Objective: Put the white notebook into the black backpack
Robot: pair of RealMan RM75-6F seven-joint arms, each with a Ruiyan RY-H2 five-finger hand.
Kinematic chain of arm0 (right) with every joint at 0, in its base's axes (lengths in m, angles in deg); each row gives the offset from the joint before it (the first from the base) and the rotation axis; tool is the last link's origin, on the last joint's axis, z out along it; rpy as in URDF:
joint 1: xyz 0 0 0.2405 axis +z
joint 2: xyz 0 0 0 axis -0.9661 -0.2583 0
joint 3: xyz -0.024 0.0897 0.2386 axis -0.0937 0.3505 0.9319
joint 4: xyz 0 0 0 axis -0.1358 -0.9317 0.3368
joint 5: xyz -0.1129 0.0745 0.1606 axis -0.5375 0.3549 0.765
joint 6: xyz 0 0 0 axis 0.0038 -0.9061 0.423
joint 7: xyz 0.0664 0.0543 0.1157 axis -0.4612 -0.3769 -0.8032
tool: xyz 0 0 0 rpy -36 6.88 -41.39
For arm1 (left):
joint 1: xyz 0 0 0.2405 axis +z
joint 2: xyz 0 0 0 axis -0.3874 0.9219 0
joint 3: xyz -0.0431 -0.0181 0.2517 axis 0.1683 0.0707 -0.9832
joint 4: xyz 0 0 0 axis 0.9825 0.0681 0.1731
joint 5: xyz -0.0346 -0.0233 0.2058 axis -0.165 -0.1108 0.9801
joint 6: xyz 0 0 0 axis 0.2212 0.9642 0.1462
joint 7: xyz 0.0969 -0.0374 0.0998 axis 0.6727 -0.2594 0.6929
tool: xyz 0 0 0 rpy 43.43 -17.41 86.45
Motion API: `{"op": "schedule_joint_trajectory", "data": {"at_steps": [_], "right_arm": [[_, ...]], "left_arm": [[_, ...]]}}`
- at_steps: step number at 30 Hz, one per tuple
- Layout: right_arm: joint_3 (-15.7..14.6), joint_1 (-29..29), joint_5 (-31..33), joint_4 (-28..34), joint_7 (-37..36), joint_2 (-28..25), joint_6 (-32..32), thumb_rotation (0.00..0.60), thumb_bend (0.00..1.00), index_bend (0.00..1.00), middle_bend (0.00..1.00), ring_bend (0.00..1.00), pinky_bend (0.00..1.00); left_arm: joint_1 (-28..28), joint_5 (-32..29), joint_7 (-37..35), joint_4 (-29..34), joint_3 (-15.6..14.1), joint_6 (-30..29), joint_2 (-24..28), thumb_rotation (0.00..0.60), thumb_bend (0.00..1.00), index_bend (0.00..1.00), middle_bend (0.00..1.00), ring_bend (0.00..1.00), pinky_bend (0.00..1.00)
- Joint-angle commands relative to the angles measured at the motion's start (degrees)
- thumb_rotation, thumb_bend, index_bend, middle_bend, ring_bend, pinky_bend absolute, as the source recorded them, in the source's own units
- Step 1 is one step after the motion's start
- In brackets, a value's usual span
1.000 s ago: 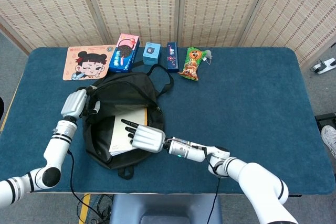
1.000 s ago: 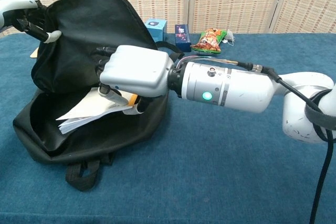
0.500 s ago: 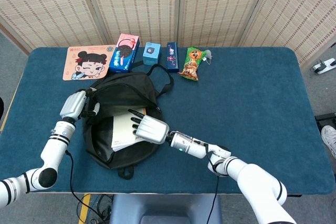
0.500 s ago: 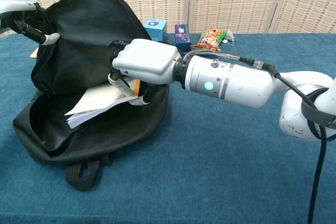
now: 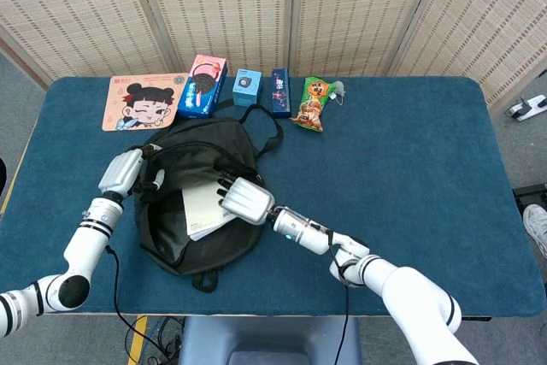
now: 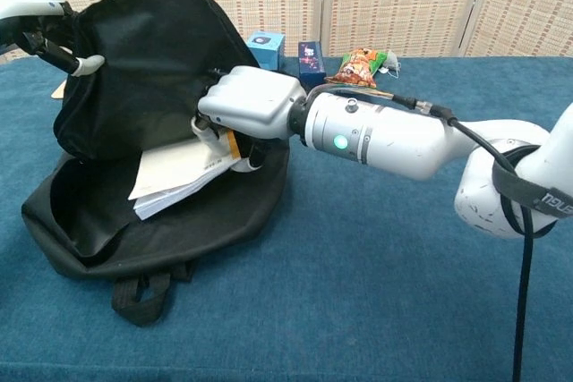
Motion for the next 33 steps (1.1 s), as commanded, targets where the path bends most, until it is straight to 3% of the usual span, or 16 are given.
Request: {"op": "schedule_joint_trajectory", "data": {"at_steps": [1,5,12,24,33], "right_arm": [[-0.1,-0.6,0.8,2.7,3.0,-1.4,1.0,0.6,0.07,0.02,0.28,0.13,0.0],[-0.5,-1.7,1.3,7.2,6.6,-4.0,1.3,0.6,0.01,0.0,0.19,0.08,0.0],[-1.9,-5.0,1.3,18.6,12.7,-11.4,-0.4,0.6,0.0,0.0,0.16,0.06,0.0],[-6.5,-17.9,5.0,46.6,23.4,-33.0,-7.6,0.6,0.01,0.0,0.16,0.06,0.0],[-8.2,-27.0,6.6,53.5,21.9,-43.5,-15.6,0.6,0.11,0.0,0.21,0.12,0.15]], "left_arm": [[0.0,-0.2,0.0,0.1,-0.1,0.1,0.2,0.6,0.52,0.64,0.28,0.31,0.11],[0.0,-0.4,0.2,0.4,-0.3,-0.2,0.4,0.6,0.52,0.63,0.28,0.31,0.11],[0.6,0.2,0.4,1.5,-1.0,-1.4,0.7,0.6,0.52,0.61,0.28,0.31,0.11],[4.7,5.8,0.8,7.6,-4.0,-6.5,3.5,0.6,0.46,0.42,0.28,0.31,0.11],[9.6,13.7,-1.5,11.3,-6.7,-12.0,5.1,0.6,0.44,0.38,0.28,0.32,0.11]]}}
